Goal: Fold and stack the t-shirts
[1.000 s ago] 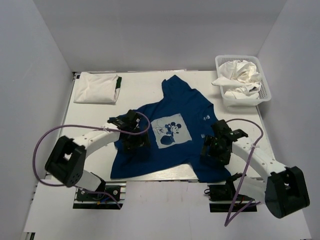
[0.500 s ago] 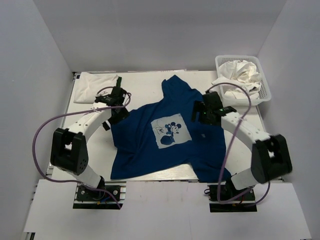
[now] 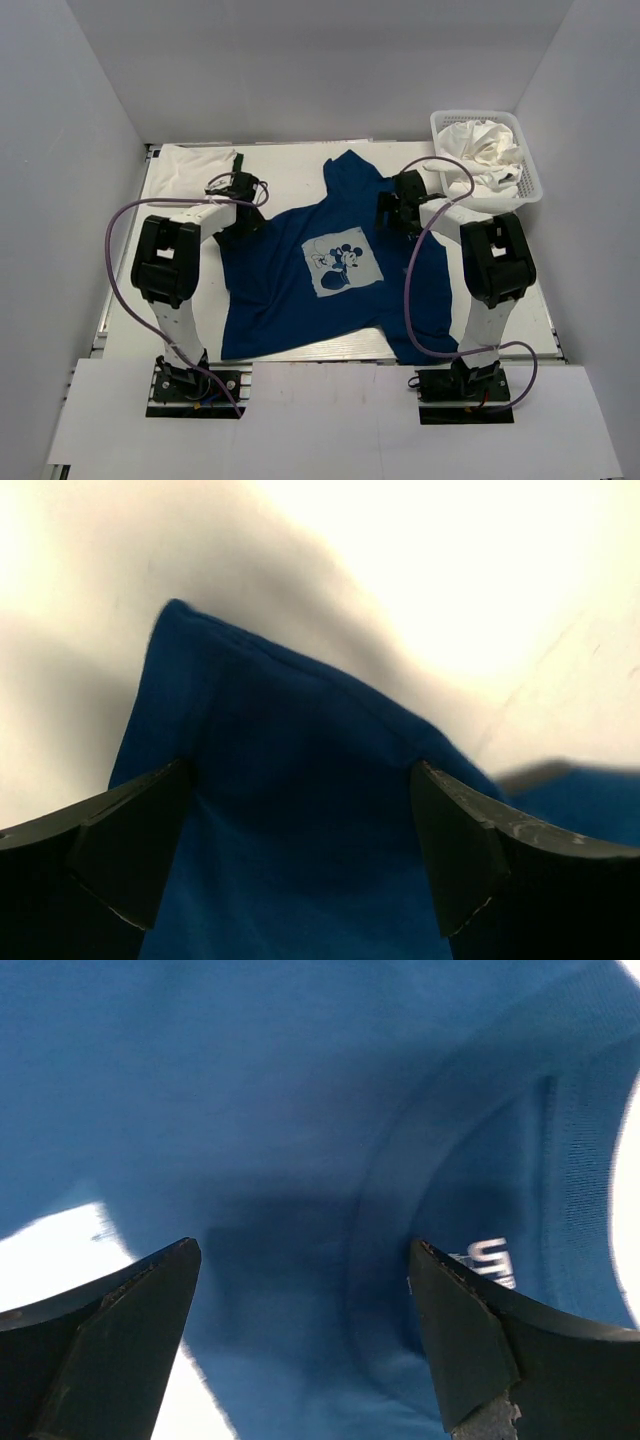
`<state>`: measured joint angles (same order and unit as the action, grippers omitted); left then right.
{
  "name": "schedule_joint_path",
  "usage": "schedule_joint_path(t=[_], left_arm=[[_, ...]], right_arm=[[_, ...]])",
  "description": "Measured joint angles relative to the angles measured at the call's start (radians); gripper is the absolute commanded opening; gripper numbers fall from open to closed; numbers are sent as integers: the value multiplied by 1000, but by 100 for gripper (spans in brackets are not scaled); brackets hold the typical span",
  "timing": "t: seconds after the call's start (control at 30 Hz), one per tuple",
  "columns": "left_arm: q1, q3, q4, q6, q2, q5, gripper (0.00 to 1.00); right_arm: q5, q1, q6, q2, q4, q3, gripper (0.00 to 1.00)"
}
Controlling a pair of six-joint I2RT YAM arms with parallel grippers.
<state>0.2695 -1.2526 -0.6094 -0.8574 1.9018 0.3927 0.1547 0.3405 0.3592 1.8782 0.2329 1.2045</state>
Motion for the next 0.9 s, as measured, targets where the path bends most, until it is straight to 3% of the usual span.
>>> schedule_joint_path(t=[0.3, 0.57, 0.9], left_arm=[[-96, -75, 50, 34, 59, 7, 100], [-121, -351, 68, 117, 254, 7, 100], [-109, -275, 149, 230, 197, -116, 100]], right_arm=[[8, -82, -18, 43, 11, 33, 90], [51, -144, -22, 53, 42, 45, 90], [-35, -138, -144, -16, 56, 13, 90]])
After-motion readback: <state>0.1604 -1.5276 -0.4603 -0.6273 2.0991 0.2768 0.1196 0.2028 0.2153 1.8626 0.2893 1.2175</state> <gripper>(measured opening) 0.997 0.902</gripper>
